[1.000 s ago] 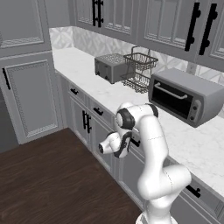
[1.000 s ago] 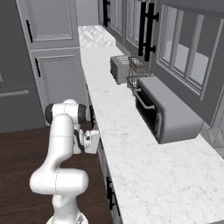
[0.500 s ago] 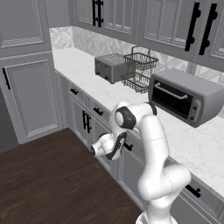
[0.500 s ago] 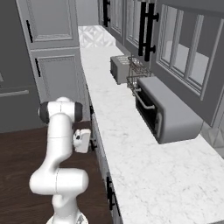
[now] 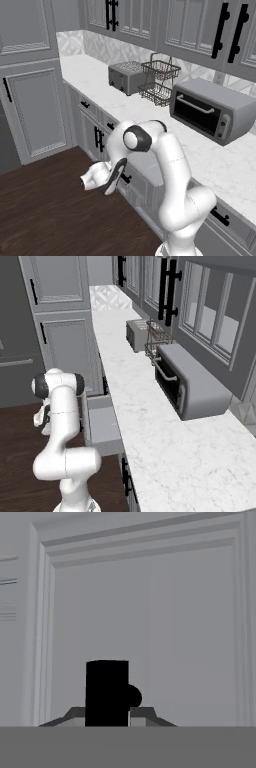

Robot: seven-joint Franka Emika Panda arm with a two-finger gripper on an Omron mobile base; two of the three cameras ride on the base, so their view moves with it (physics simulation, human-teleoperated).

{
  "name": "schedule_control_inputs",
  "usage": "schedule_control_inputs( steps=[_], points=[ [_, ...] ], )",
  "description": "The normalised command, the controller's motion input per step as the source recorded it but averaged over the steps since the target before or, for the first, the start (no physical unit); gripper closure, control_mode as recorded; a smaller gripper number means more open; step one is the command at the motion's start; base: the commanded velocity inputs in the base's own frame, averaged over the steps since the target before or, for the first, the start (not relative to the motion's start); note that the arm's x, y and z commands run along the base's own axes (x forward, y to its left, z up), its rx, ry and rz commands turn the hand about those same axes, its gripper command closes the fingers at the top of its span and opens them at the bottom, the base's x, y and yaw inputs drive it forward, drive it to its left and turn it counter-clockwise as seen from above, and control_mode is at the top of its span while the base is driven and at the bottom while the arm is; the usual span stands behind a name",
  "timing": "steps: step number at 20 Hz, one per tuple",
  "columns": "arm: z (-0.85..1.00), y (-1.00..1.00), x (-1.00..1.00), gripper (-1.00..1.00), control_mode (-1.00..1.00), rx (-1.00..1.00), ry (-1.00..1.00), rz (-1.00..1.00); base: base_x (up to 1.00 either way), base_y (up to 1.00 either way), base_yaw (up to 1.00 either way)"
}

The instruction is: Take a straw from the drawer in front and place it inside the glass cup on the dining counter.

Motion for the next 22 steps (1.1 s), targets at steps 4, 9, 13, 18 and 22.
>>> schedule_control_inputs(
  steps=[4, 9, 13, 18, 22],
  points=[
    [0.07, 1.0, -0.72, 1.0, -1.0, 0.0, 0.02, 0.02, 0.0, 0.0, 0.0],
    [0.05, 1.0, -0.63, -1.0, -1.0, 0.0, 0.05, 0.02, 0.0, 0.0, 0.0],
    [0.17, 0.87, -0.4, -1.0, -1.0, 0.01, 0.06, 0.01, 0.0, 0.0, 0.0],
    [0.68, 0.3, -0.44, -1.0, -1.0, 0.25, 0.24, 0.04, 0.0, 0.0, 0.0],
    [1.0, 0.16, -0.45, -1.0, -1.0, 0.41, 0.24, 0.04, 0.0, 0.0, 0.0]
  ],
)
